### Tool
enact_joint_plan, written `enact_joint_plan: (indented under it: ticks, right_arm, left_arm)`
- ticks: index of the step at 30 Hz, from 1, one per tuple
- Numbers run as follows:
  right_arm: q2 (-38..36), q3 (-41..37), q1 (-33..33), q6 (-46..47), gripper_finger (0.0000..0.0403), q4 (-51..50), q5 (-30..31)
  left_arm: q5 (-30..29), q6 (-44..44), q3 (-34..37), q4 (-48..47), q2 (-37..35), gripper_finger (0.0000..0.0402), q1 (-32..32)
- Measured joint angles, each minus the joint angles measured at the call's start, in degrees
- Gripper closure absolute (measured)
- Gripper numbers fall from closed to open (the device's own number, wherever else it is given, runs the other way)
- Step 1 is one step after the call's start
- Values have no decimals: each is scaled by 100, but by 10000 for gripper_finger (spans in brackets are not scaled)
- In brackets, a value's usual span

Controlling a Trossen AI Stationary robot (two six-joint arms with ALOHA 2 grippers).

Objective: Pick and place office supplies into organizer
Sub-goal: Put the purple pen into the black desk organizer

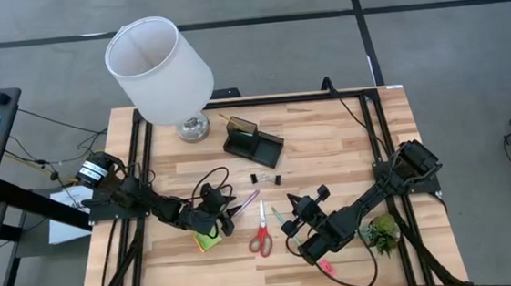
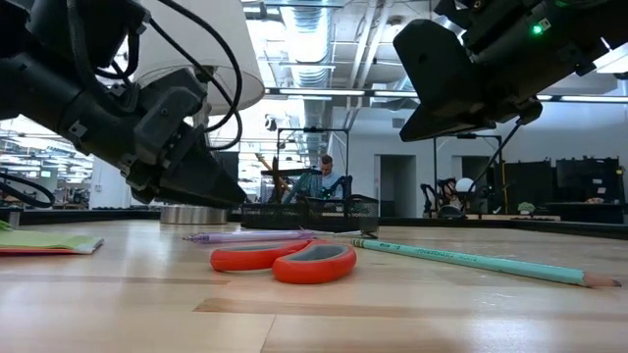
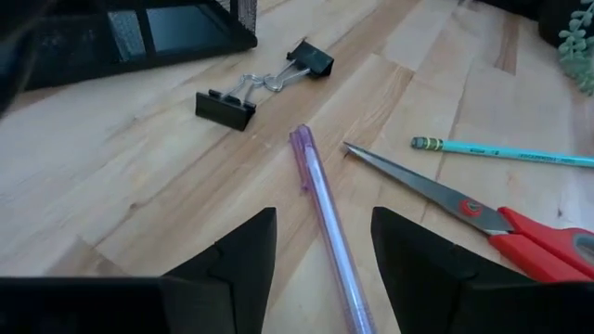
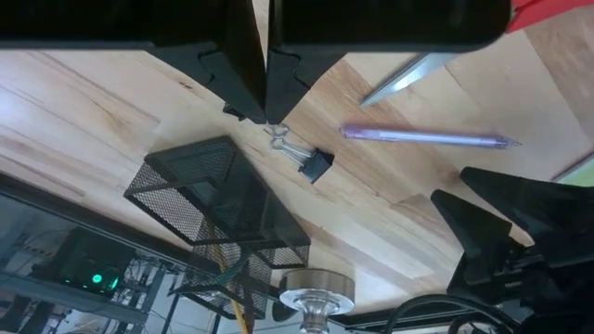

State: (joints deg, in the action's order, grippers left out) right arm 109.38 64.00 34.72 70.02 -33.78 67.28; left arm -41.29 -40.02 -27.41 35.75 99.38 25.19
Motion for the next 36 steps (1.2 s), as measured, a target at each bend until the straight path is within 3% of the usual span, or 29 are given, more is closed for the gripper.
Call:
enact_joint_plan:
  ticks: [6, 12, 16, 22, 28, 36]
  right_arm:
    - [0, -1, 0, 0, 400, 17, 1]
    - [0, 0, -2, 0, 400, 18, 1]
    - [0, -1, 0, 0, 400, 22, -2]
    - [0, -1, 0, 0, 400, 17, -18]
    - [0, -1, 0, 0, 400, 13, -19]
    - [0, -1, 0, 0, 400, 27, -32]
  left_arm:
    - [4, -178, -347, -44, 716, 232, 38]
    - [-373, 89, -936, -300, 1234, 232, 46]
    - [-794, -354, -1164, -997, 1463, 233, 112]
    - [-1341, -1067, -1192, -970, 1946, 233, 388]
    - [-1641, -1040, -1171, -1008, 2013, 233, 735]
    - [-1657, -1077, -1160, -1164, 1993, 233, 723]
